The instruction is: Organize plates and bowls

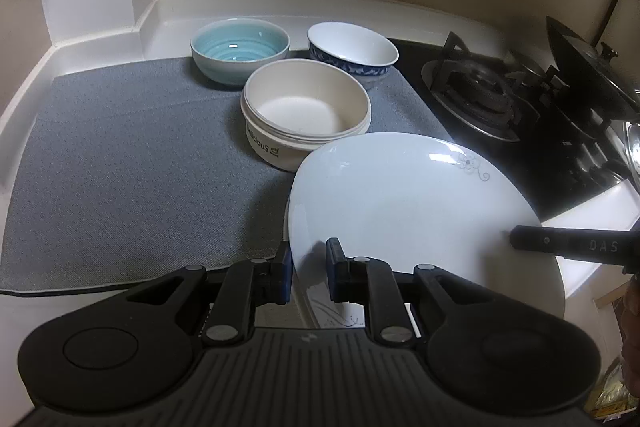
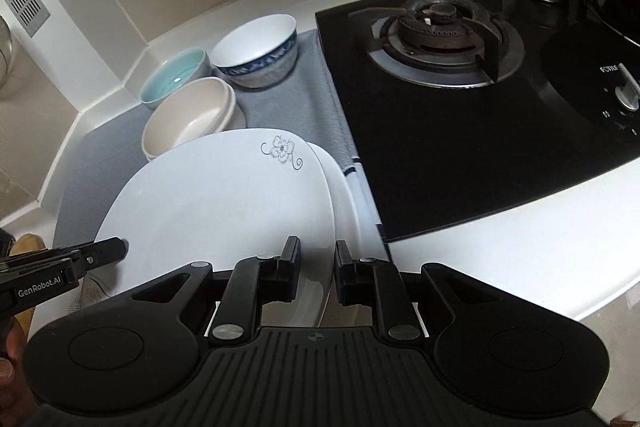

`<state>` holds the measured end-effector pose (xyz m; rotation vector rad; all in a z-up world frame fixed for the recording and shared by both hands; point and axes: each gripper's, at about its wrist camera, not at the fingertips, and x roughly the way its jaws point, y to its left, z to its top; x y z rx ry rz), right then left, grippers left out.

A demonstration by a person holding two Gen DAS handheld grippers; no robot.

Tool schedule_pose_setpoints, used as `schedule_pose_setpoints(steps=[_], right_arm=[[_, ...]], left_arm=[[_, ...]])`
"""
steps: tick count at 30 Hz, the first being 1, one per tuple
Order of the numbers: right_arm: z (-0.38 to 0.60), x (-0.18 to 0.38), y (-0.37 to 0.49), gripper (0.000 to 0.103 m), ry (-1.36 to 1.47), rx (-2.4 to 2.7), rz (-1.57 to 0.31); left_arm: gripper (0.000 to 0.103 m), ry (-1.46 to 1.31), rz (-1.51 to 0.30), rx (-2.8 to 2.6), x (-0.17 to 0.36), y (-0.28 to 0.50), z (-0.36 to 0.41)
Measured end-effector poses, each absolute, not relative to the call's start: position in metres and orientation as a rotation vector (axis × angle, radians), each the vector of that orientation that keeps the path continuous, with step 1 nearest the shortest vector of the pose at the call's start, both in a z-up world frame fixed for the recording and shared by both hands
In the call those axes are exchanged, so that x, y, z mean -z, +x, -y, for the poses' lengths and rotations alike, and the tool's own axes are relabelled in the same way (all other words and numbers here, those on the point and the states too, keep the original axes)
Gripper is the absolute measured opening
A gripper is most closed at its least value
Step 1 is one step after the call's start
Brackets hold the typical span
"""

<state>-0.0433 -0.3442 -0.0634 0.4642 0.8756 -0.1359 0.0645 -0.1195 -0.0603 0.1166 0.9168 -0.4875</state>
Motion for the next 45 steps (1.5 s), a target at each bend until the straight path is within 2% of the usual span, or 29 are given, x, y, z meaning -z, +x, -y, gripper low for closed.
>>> schedule_pose_setpoints(steps=[28,39,45], right_arm=[[0.345,0.071,-0.028,0.019,0.396,0.103,-0.934],[0.351,0.073,-0.022,0.021,0.407,0.075,-0.975],[0.357,0.073,-0.019,0.021,0.452,0.056,-1.008]], left_arm=[[0.024,0.142,-0.946,0.415,0.076,0.071,0.131],[0.032,0.212,-0.933,0.380,0.080,0.067,0.145],[0.033,0.252,-0.922,0.362,0.081,0.065,0.152]])
